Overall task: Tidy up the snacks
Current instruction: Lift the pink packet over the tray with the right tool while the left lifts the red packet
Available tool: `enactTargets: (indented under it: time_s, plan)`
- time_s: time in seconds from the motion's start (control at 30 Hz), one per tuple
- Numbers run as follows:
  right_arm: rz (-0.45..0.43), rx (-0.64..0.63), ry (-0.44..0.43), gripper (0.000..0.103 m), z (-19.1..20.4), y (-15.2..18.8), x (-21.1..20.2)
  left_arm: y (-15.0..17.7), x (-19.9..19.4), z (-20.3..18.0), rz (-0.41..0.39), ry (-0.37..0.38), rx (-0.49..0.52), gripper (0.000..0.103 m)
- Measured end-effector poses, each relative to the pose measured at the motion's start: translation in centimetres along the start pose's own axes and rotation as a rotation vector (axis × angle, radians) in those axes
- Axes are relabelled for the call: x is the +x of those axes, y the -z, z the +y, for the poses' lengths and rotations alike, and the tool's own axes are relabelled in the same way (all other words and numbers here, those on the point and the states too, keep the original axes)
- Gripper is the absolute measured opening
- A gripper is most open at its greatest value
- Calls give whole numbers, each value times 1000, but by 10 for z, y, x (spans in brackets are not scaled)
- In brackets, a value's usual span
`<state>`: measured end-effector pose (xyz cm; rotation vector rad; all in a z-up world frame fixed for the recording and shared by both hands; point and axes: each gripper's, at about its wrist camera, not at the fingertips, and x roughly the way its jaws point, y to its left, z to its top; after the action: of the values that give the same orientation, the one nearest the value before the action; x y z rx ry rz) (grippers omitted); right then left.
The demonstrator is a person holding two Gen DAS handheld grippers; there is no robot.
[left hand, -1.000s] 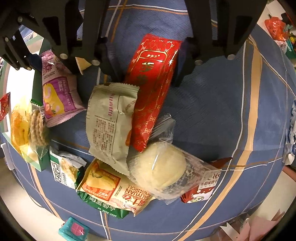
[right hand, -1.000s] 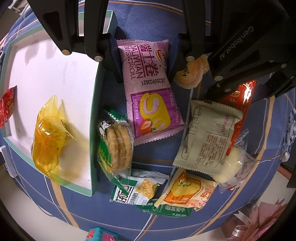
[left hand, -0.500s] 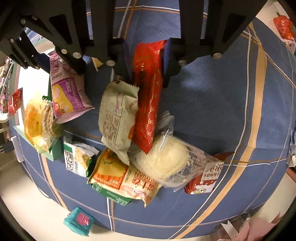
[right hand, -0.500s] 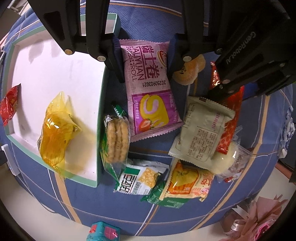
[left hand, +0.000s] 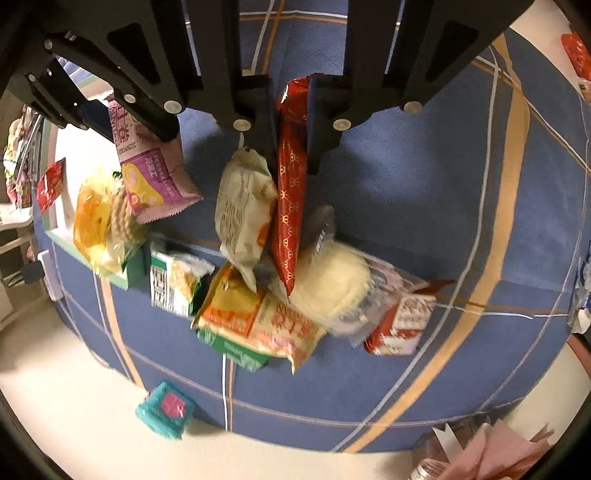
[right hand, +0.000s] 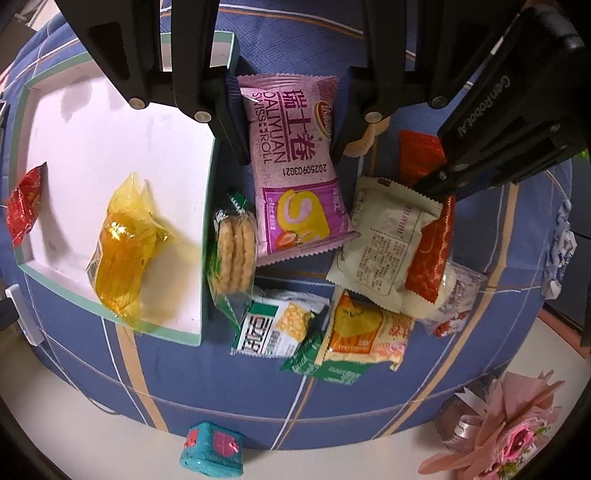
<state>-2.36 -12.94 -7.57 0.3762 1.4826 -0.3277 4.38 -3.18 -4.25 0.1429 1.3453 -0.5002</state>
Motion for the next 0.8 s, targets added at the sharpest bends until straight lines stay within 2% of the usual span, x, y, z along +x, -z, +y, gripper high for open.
enactTargets:
  time_s: [0.13, 0.17, 0.2, 0.3, 0.47, 0.5, 0.8]
  plan:
    - [-37, 12, -9, 42, -5, 2, -27, -9, -29, 7, -66, -1, -7, 13]
    - [-247, 32, -24, 42, -6, 3, -32, -10, -36, 9, -84, -5, -9, 13]
    - [-264, 36, -27, 42, -8, 4, -38, -11, -41, 12, -101, -5, -14, 13]
    - [-310, 49, -28, 42, -14, 8, -53, -12, -59, 18, -153, 10, -32, 13]
    - [-358, 70, -35, 42, -20, 16, -70, -7, -66, 18, -220, -3, -45, 13]
    - [-386, 78, -34, 42, -21, 18, -72, -6, -68, 19, -227, -2, -47, 13]
    - [-408, 116, -32, 42, -29, 10, -64, -5, -61, 9, -241, -7, -39, 13]
